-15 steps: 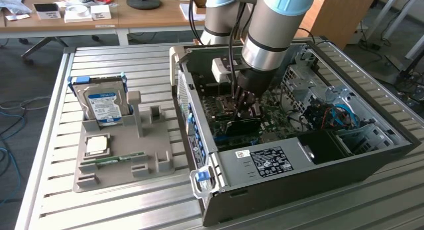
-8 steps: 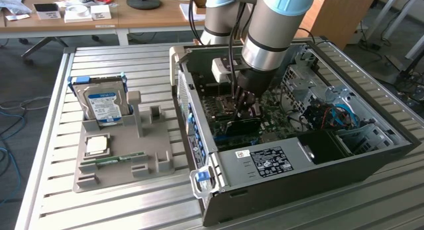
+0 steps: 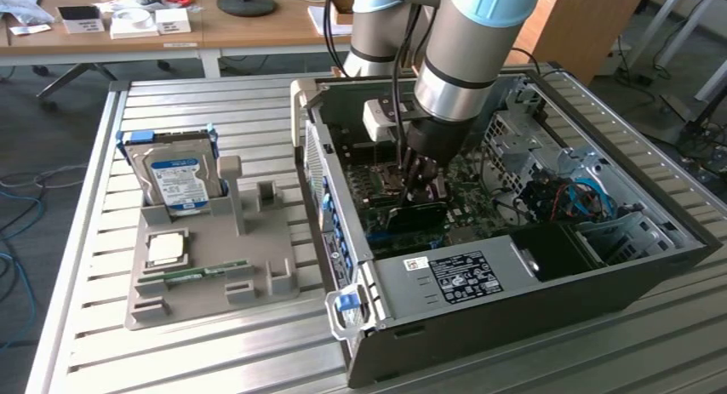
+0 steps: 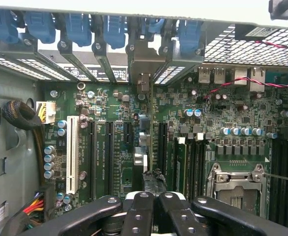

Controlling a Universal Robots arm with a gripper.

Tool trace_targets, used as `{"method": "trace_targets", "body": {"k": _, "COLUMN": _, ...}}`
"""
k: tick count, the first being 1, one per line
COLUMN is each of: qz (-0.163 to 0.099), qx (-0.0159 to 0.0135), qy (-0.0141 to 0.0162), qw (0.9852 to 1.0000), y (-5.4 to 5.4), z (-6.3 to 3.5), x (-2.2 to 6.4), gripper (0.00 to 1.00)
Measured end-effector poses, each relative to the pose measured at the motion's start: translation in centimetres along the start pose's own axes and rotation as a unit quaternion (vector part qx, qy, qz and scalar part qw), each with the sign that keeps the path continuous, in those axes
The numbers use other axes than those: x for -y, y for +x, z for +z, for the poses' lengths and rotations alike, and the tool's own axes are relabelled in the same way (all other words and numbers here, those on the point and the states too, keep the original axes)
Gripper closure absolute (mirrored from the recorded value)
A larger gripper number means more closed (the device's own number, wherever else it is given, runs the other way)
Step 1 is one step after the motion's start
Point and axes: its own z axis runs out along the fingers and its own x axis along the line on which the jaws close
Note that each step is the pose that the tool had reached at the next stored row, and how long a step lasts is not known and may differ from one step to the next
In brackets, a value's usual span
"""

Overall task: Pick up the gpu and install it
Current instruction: 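Press down on the gpu until it lock into place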

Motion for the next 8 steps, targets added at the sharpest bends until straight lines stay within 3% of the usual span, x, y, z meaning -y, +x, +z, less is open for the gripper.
{"method": "trace_targets", "body": {"k": 8, "qz": 0.0, "qx": 0.0003, "qy": 0.0001, "qw": 1.0, "y": 0.0, "z": -0.01, "x": 0.0, "gripper": 0.89}}
